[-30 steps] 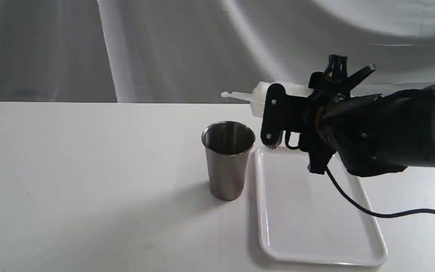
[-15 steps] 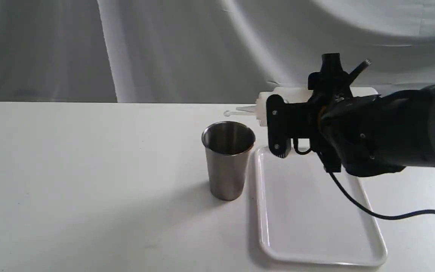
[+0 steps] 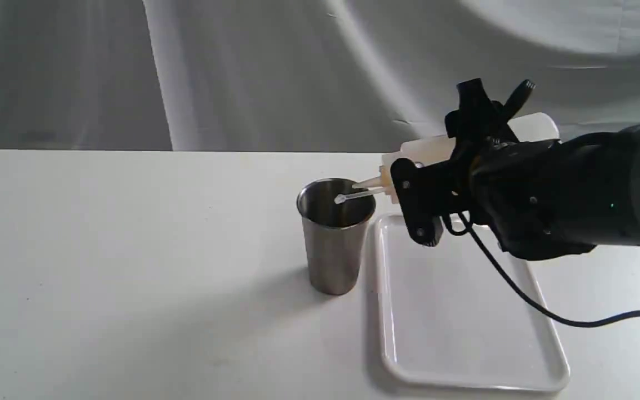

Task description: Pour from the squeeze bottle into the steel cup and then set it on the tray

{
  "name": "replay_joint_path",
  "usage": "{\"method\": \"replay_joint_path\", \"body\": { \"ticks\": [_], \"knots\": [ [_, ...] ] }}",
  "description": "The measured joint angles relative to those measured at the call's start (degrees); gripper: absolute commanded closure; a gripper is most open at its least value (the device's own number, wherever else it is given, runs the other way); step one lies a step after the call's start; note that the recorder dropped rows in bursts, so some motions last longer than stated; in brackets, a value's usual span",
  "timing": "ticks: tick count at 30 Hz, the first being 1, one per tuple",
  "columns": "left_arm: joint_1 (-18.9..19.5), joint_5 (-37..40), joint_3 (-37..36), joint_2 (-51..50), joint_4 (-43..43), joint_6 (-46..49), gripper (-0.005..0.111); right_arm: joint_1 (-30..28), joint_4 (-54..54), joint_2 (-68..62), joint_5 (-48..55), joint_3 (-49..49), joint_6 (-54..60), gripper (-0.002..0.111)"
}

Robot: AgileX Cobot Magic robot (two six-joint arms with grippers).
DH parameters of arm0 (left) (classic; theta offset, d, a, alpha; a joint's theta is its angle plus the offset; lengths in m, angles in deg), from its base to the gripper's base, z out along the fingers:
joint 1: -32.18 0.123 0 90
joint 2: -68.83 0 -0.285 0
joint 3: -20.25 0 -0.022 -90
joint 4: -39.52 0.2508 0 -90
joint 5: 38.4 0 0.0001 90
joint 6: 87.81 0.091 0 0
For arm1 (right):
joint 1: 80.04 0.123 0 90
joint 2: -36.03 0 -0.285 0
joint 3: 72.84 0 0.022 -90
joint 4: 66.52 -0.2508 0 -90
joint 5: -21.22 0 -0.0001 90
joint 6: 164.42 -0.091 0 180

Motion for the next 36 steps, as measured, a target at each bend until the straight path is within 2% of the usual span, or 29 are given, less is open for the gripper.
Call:
{"method": "replay_joint_path", "body": {
  "ticks": [14, 24, 36],
  "knots": [
    [0.0, 0.0, 0.0, 0.0, 0.0, 0.0, 0.098, 0.63, 0.0, -0.14, 1.24, 3.44, 3.41, 0.108],
    [0.0, 0.0, 0.0, 0.0, 0.0, 0.0, 0.098, 1.16, 0.12, -0.14, 2.55, 4.1, 11.96, 0.108],
    [0.0, 0.0, 0.0, 0.0, 0.0, 0.0, 0.098, 1.16, 0.12, -0.14, 3.01, 4.1, 15.17, 0.108]
  ]
}}
